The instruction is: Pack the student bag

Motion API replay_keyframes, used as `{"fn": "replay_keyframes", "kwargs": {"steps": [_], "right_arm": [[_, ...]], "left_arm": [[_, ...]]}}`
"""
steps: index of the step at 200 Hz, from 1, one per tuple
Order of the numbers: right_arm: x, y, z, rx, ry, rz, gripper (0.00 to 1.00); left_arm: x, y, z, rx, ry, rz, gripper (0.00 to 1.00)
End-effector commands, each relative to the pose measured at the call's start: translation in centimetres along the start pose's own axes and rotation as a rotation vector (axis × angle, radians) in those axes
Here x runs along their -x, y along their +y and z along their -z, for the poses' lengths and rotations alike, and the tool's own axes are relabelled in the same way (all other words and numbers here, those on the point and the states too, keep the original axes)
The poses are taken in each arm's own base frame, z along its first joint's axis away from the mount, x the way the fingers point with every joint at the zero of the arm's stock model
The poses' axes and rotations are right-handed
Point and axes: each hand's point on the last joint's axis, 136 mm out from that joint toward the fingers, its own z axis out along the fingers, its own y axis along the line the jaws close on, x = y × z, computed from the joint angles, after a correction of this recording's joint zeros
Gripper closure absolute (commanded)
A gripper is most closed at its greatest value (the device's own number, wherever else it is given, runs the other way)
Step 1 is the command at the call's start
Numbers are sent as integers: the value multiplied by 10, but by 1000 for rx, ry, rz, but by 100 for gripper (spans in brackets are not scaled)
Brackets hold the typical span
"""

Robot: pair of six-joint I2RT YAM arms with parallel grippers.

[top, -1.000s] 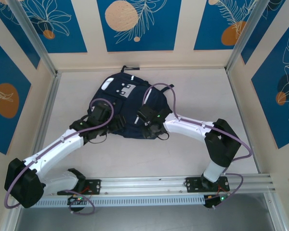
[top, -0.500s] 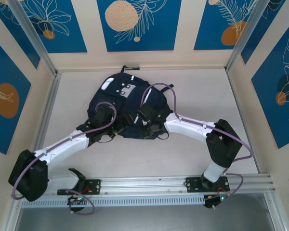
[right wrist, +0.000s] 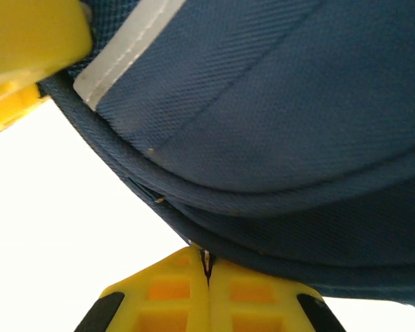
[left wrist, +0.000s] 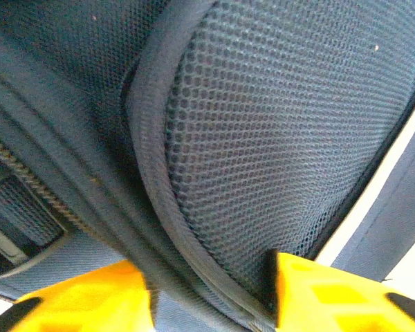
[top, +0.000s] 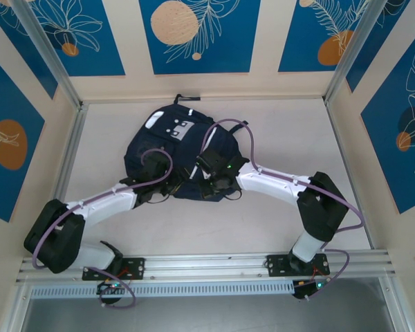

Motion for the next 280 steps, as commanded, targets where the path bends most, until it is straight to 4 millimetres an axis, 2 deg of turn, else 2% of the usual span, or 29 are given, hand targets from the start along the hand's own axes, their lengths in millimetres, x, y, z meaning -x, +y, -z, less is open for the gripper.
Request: {"fn": "replay_keyframes", "kwargs": {"steps": [1,23,47,75,94,108,122,160,185,205,236,258,280], "right_arm": [[5,-40,25,-154,-61,22,100],[7,-66,33,-205,-74,40,100],[24,-88,38,-233,-106,51,100],[49,-103,36,-236,-123,47,100],[60,-102,34,-214,-110,51,100],[59,-92,36,-175,-103,62,100],[49,-83,38,-131,-92,62,100],[2,-77,48,-81,-52,-6,100],[-25,-60,50,4,-25,-52,100],[-36,-42,48,69,-9,-76,100],[-33,-1,47,205,-12,-74,100],[-22,30,42,296,-9,-67,100],[-4,53,38,347,-20,-55,100]], "left_arm": [[15,16,2,103,-68,-23,66],[16,24,3,142,-64,-39,75],[17,28,5,168,-61,-59,79],[16,28,5,182,-42,-86,81],[17,26,5,182,-33,-104,81],[18,23,6,182,-28,-126,81],[22,19,7,183,-25,-152,81],[34,6,1,184,10,-226,80],[42,1,-11,191,25,-254,79],[49,1,-18,205,25,-258,78],[69,4,-11,236,-25,-255,69],[81,9,6,275,-70,-248,58],[83,21,28,318,-97,-219,45]]}}
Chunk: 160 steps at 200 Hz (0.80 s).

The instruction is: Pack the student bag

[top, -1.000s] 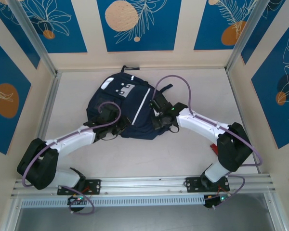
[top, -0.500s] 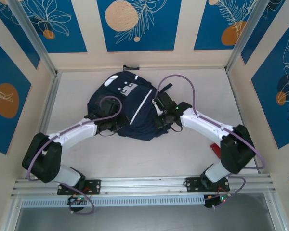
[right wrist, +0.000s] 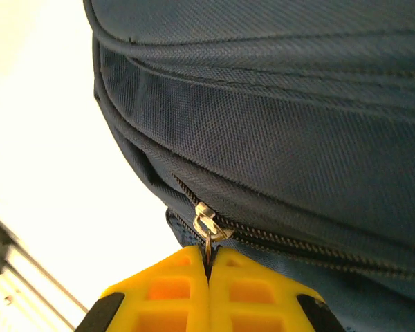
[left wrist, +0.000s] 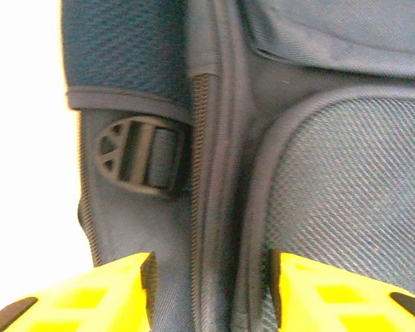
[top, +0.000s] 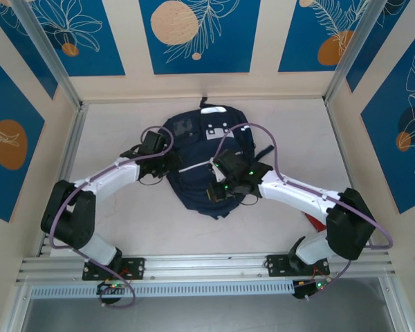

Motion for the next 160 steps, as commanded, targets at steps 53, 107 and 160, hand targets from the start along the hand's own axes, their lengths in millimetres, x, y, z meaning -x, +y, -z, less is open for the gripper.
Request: {"fn": "replay_keyframes", "kwargs": {"steps": [53,107,160], "right_arm": [[63,73,-18,206,-42,4,100],[69,82,-24,238,-29,5,100],[66,83,-23,247,-24,7,100]], "left_arm": [[-19,39,61,-2,-35,173,34],[-39,18,60,-200,43,325,48],[-41,3,42,-273,97,358,54]]}}
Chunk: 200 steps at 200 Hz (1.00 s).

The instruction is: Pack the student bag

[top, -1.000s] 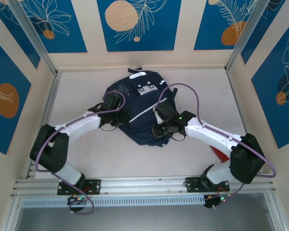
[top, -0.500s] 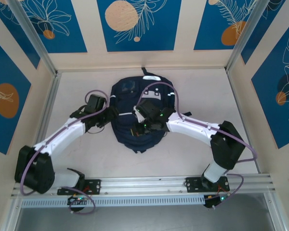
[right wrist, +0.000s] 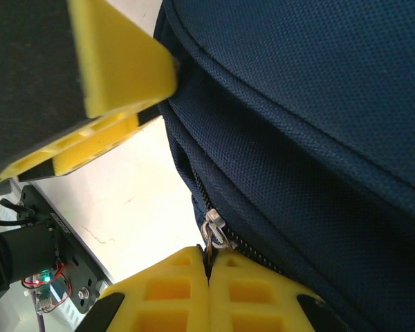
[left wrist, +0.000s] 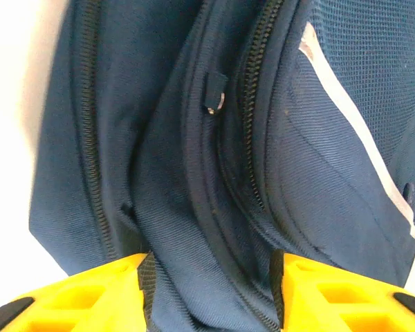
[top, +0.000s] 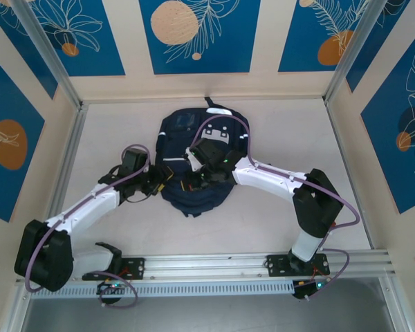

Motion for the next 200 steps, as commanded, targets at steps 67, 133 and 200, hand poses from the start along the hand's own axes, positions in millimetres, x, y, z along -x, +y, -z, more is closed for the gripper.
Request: {"fn": "replay_keyframes", "kwargs": {"steps": [67,133,200], "right_arm": [[8,12,9,11,-24,12,100],[-37,-82,50,-459,18,45,100],[-39,-128,78,-510,19,70,100]], "left_arm": [[2,2,-13,-16,10,27,83],[21,32,-13,171,-79,-87,98],[31,32,2,213,-120,-134,100]]}}
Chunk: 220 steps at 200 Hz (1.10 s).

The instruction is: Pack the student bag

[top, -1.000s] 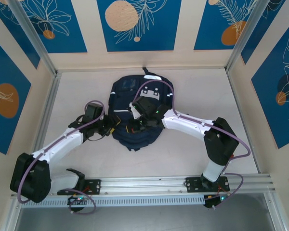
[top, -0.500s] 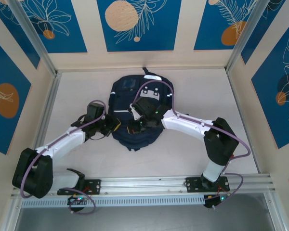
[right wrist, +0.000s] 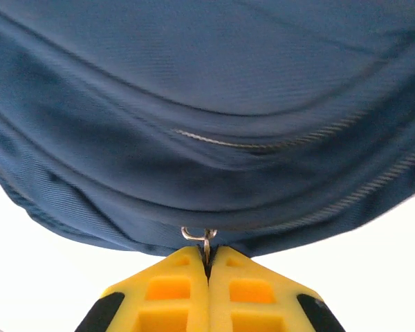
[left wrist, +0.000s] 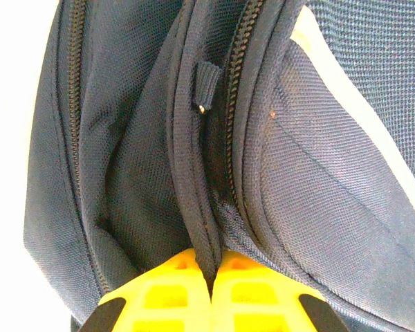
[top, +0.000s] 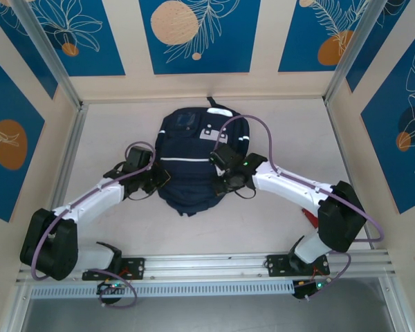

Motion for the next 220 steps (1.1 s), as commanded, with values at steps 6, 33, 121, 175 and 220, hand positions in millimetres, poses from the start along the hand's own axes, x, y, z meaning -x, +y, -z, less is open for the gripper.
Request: {"fn": "replay_keyframes", "kwargs": {"steps": [6,33,121,175,220], "right_arm": [[-3,-36,3,-104,14,45,100],[12,-56,1,-122,-1,44,100],[77,-100,-9,-15,-28,-55,100],[109,-115,-10,-43,-66,-192,100],[113,-109,-5,4,-58,-266,89]], "left_arm": [[17,26,12,134,-78,-40,100],[18,33,21,164,-79,-72,100],[6,53,32,226,27,-225,100],[4,44,33,175,56,-258,100],[4,27,40,123,63,-277,99]]}}
